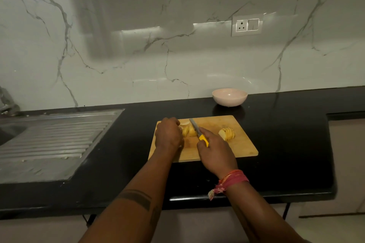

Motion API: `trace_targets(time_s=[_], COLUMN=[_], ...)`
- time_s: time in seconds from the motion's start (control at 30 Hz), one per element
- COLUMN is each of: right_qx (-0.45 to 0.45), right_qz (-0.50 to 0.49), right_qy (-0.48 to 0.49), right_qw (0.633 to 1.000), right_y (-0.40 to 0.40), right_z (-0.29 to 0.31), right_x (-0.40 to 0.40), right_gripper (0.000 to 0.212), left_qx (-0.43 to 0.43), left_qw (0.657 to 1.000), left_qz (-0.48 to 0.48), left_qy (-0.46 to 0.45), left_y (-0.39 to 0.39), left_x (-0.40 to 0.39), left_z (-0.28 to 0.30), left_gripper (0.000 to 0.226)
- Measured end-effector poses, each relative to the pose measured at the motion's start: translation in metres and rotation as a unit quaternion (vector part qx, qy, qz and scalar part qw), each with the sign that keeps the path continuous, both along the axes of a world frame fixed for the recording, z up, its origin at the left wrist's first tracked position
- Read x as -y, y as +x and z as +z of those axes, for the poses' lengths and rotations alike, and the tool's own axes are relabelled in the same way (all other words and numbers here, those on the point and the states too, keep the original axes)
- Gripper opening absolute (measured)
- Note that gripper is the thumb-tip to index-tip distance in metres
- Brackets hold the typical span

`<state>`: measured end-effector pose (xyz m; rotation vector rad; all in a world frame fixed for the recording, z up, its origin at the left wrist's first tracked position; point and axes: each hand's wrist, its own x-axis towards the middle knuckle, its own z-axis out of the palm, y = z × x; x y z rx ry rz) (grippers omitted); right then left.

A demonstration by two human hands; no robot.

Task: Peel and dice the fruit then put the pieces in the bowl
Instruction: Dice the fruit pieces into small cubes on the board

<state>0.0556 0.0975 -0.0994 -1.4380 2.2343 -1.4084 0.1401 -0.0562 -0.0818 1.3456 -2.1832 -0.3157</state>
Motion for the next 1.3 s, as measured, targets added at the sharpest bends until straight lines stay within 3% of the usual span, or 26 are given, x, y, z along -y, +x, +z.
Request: trace_targets(time_s=[0.23,0.4,0.63,0.83,1.07,1.3], right_qx=[0.005,0.011,0.020,0.031,0.080,0.005], right_qz=[-0.003,-0.004,-0.006,-0.010,-0.058,-0.074], right_qy=[-0.011,-0.016,-0.016,-0.026,-0.035,0.025], right_qw=[1.000,1.000,1.000,0.999,0.994,0.997], right_y=[-0.001,-0.001,-0.001,0.003,-0.002,0.003], right_z=[-0.001,0.000,0.001,0.004,0.005,0.005], right_x=[0.000,-0.002,-0.004,-0.008,-0.029,-0.041], right_gripper=[0.046,0.046,0.046,0.046,0.047,0.052], left_qx=[-0.056,-0.071,-0.162,-0.164,-0.138,-0.129], left_qw=[0.998,0.997,0.986,0.976,0.971,0.975], left_qz=[-0.022,-0.011,-0.025,-0.139,-0.189,-0.183], left_qy=[0.019,0.025,0.014,-0.043,-0.058,-0.009], left_y=[0.004,0.008,0.013,0.004,-0.005,0.007], left_x=[-0.001,0.001,-0.008,-0.042,-0.074,-0.079], left_z=[0.008,0.004,0.008,0.011,-0.009,-0.022], left_gripper=[0.022,0.028,0.027,0.022,0.018,0.015])
